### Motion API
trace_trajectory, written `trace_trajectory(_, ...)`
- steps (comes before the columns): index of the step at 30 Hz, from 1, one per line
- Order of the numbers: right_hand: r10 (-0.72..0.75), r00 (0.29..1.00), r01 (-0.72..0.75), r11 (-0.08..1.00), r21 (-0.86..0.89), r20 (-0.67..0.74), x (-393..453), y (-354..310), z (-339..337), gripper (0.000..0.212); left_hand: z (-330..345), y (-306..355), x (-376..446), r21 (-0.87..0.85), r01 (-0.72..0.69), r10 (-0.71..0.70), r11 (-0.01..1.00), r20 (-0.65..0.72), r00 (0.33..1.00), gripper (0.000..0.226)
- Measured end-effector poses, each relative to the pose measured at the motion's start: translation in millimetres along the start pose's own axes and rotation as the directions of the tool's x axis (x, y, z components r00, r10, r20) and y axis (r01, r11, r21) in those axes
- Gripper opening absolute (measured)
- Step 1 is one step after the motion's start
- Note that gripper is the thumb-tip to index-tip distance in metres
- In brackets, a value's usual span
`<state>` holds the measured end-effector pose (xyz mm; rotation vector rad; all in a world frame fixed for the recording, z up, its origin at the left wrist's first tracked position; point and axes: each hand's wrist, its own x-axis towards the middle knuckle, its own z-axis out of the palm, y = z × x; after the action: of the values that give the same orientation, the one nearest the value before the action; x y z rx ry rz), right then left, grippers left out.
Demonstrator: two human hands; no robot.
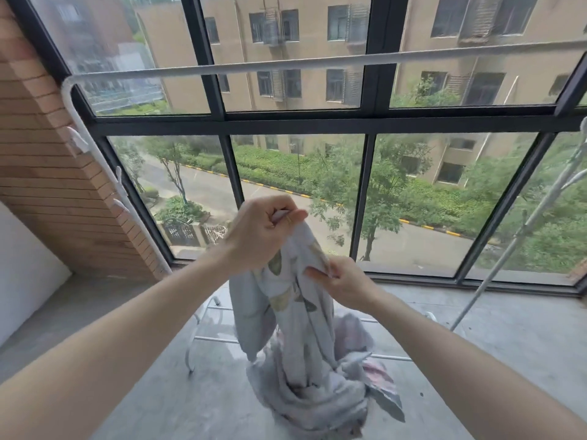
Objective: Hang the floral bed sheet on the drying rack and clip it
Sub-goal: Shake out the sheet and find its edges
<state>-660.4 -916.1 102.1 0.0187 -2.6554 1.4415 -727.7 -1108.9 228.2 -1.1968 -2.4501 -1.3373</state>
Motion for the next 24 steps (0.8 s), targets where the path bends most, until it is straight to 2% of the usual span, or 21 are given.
trace_trajectory(1,0.001,1.0,0.0,1.0,0.013,-0.013,-2.0,2.3,3.2,0.035,-4.9,-8.9,-2.0,-0.007,0.033,-0.033,0.999,0.015,0.999,0.029)
trace_trajectory(3,0.016,0.995,-0.013,0.999,0.035,-0.102,-9.9,3.0,8.2,0.038,-17.7,-34.1,-7.7,0.009,0.104,-0.104,0.995,0.058,0.993,0.028)
trace_trajectory(5,0.007,0.984,0.011,0.995,0.098,-0.178,-17.9,-2.3,12.2,0.042,-29.3,-62.5,-20.8,0.097,0.201,-0.214,0.975,0.152,0.965,0.027)
trace_trajectory(7,-0.033,0.974,0.066,0.988,0.141,-0.223,-22.1,-14.7,15.4,0.04,-32.5,-89.5,-44.0,0.207,0.294,-0.347,0.933,0.309,0.885,0.037)
trace_trajectory(9,-0.074,0.966,0.112,0.983,0.145,-0.246,-24.4,-24.9,17.6,0.041,-23.7,-116.9,-70.5,0.343,0.306,-0.44,0.888,0.438,0.784,0.043)
trace_trajectory(11,-0.098,0.959,0.137,0.982,0.131,-0.268,-26.4,-28.7,17.0,0.041,-9.9,-145.0,-97.1,0.518,0.307,-0.56,0.798,0.451,0.695,0.038)
trace_trajectory(13,-0.093,0.952,0.135,0.982,0.13,-0.292,-28.3,-27.4,14.6,0.038,0.8,-174.6,-123.8,0.525,0.429,-0.654,0.735,0.383,0.652,0.045)
trace_trajectory(15,-0.079,0.953,0.12,0.985,0.125,-0.294,-33.7,-23.5,10.6,0.039,6.1,-195.2,-140.3,0.361,0.579,-0.677,0.731,0.283,0.68,0.049)
trace_trajectory(18,-0.074,0.96,0.081,0.997,0.017,-0.271,-43.2,-11.6,-1.9,0.043,-9.3,-191.3,-128.0,0.139,0.686,-0.696,0.715,0.042,0.717,0.033)
trace_trajectory(21,0.081,0.952,-0.094,0.995,-0.03,-0.294,-51.3,3.8,-16.2,0.038,-44.3,-155.1,-93.5,-0.041,0.57,-0.57,0.821,-0.113,0.813,0.031)
trace_trajectory(24,0.205,0.952,-0.201,0.979,0.04,-0.228,-58.3,8.4,-20.2,0.035,-74.4,-115.9,-69.9,0.054,0.374,-0.369,0.926,-0.088,0.925,0.031)
